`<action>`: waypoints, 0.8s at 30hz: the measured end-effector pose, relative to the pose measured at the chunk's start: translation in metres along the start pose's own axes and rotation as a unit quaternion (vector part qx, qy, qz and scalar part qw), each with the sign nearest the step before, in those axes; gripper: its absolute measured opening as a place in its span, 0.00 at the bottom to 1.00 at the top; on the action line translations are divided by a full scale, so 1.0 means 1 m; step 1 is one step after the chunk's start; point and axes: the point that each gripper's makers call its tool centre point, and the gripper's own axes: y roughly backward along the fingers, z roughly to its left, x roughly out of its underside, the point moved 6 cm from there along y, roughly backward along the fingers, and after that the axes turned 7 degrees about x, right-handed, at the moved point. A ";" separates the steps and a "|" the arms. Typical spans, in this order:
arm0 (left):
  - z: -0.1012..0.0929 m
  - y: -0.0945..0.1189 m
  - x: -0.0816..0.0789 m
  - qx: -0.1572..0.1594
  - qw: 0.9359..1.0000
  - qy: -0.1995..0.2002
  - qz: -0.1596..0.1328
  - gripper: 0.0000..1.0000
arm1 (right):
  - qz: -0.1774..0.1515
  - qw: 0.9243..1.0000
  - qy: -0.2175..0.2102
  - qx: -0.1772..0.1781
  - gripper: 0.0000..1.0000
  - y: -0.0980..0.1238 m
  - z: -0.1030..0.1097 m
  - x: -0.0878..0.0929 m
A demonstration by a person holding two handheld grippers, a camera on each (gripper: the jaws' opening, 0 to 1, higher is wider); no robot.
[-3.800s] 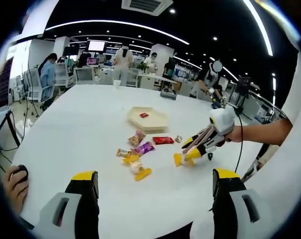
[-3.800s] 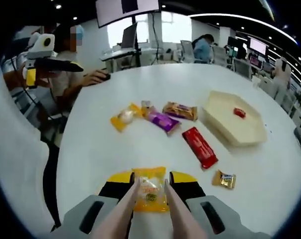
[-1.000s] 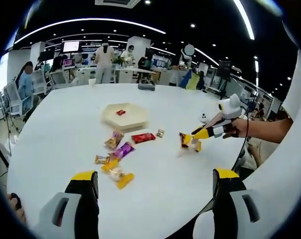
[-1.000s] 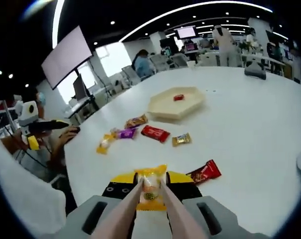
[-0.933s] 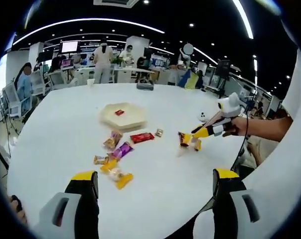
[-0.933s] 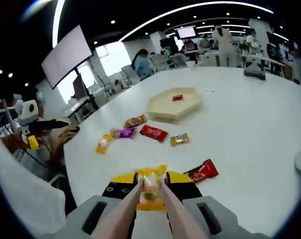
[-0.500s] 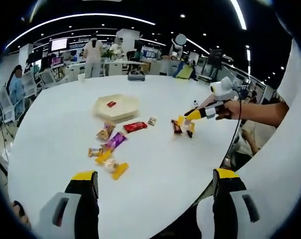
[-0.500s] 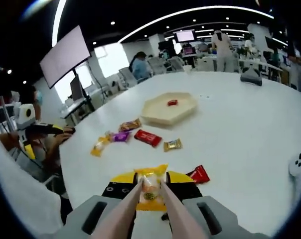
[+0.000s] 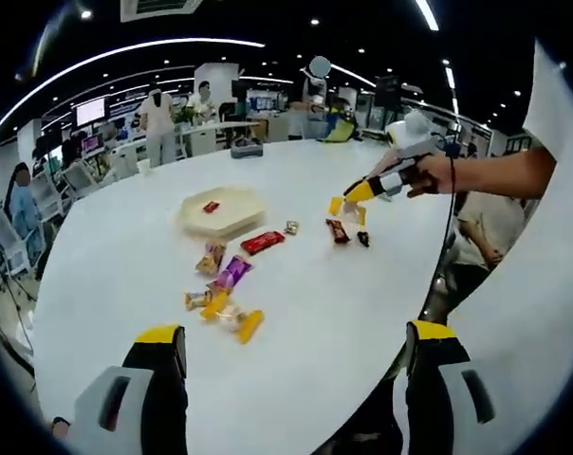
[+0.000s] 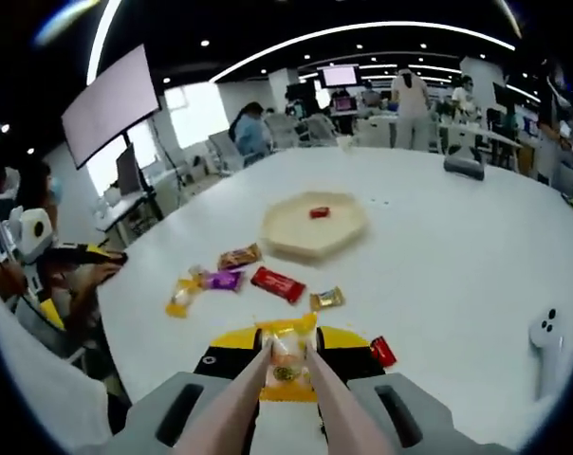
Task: Place the target food into the container with the food tongs after gripping and lifting it, then release it inside without dropping or visibly crushing the food.
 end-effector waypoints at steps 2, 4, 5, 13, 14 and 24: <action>0.005 0.005 0.003 -0.001 1.000 0.007 0.000 0.97 | 0.002 1.000 0.007 0.008 0.22 0.001 0.003 -0.005; 0.010 0.011 0.006 -0.003 1.000 0.013 -0.010 0.97 | -0.005 1.000 0.003 0.019 0.22 0.000 0.004 -0.014; 0.011 0.013 0.008 -0.003 1.000 0.016 -0.014 0.97 | -0.008 1.000 -0.005 0.024 0.22 -0.002 0.005 -0.019; 0.016 0.027 0.030 0.000 1.000 -0.012 -0.006 0.97 | -0.026 0.999 0.026 0.027 0.21 -0.026 0.026 -0.051; 0.016 0.028 0.030 0.000 1.000 -0.010 -0.008 0.97 | -0.026 0.999 0.030 0.028 0.21 -0.027 0.027 -0.053; 0.031 0.036 0.025 -0.027 0.998 0.029 -0.050 0.96 | -0.022 0.998 0.060 0.022 0.21 -0.046 0.025 -0.089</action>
